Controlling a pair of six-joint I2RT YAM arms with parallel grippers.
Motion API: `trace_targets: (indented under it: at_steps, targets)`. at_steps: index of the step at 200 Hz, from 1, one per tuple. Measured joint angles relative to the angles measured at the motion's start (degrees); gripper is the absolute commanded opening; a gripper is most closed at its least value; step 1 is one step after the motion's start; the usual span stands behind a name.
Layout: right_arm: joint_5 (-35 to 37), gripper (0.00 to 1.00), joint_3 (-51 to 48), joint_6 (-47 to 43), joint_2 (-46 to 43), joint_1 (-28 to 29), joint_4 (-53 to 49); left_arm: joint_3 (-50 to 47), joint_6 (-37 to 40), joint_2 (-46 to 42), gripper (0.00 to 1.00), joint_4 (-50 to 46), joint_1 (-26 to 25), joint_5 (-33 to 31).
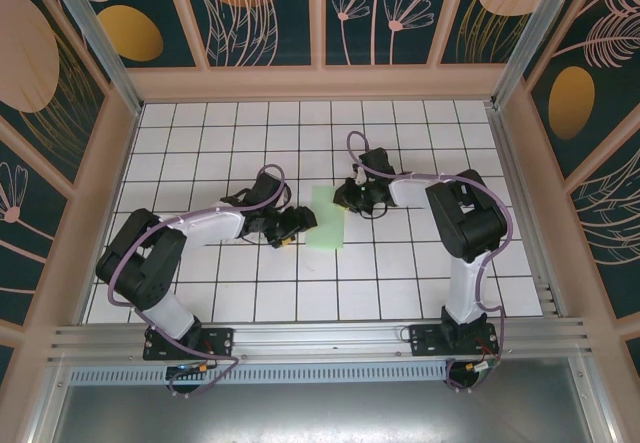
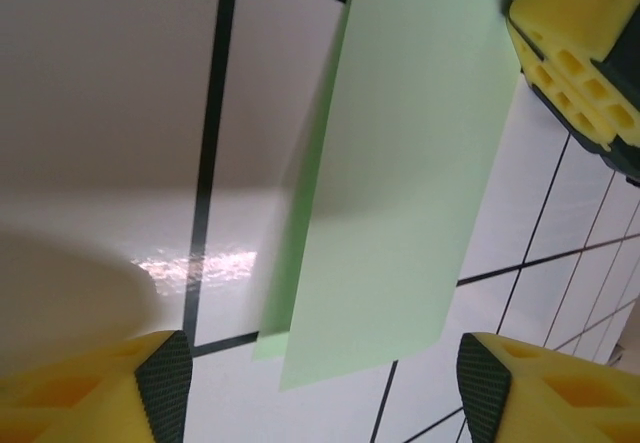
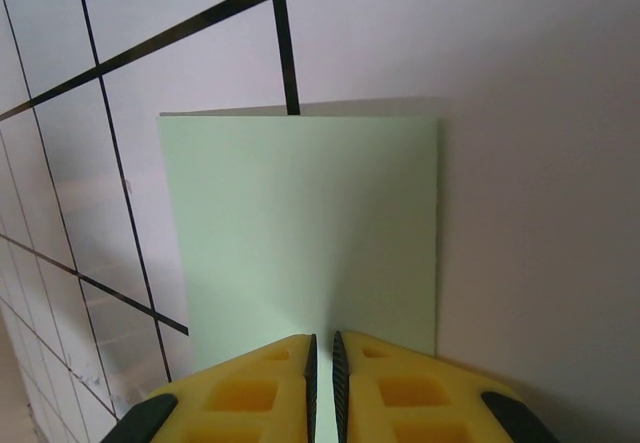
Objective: Fold a paper plane with a square sheet of paper (pick it up from the middle)
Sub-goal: Fold the triangle a second time at the center of the table.
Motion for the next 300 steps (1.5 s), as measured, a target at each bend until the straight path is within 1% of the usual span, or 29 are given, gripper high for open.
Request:
trace_targets:
  at_steps: [44, 157, 198, 232, 260, 300]
  targets:
    - [-0.7, 0.17, -0.5, 0.1, 0.0, -0.2, 1.0, 0.0, -1.3, 0.0, 0.66, 1.8, -0.3, 2.4]
    - [-0.9, 0.16, -0.7, 0.1, 0.0, -0.3, 1.2, 0.0, -1.9, 3.3, 0.65, 4.9, -0.4, 5.3]
    - [-0.9, 0.16, -0.7, 0.1, 0.0, -0.3, 1.2, -0.3, -2.4, 3.3, 0.58, 7.4, -0.4, 7.1]
    - [-0.9, 0.16, -0.7, 0.1, 0.0, -0.3, 1.2, -1.0, -2.8, 4.9, 0.56, 10.5, -0.5, 8.6]
    - [-0.8, 0.16, -0.7, 0.1, 0.0, -0.3, 1.2, -1.1, -2.8, 7.1, 0.46, 11.8, -0.6, 9.1]
    - [-1.2, 0.16, -1.7, 0.1, -0.6, -0.4, 2.6, -1.1, -3.2, 7.8, 0.22, 12.9, -0.5, 8.7]
